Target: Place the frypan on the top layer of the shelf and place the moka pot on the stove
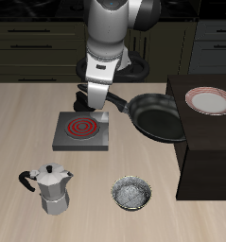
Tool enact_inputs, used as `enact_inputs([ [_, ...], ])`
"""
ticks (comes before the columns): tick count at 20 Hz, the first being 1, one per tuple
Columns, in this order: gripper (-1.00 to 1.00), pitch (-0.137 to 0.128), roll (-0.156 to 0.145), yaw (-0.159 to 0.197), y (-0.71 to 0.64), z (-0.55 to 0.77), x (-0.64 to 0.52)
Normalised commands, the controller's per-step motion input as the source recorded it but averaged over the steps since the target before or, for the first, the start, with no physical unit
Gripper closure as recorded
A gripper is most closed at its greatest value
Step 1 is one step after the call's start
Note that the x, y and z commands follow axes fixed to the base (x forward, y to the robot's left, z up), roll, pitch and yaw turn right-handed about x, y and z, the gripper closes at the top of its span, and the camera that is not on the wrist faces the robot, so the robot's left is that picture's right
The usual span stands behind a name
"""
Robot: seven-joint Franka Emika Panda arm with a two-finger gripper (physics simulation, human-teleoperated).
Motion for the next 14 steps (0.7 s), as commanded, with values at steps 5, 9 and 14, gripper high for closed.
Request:
enact_inputs([
  [5,1.0,0.035,0.036,0.0,0.28,-0.18,0.13],
  [9,1.0,0.039,-0.008,-0.015,0.05,-0.24,0.2],
  [14,1.0,0.031,0.001,-0.03,0.07,-0.21,0.14],
])
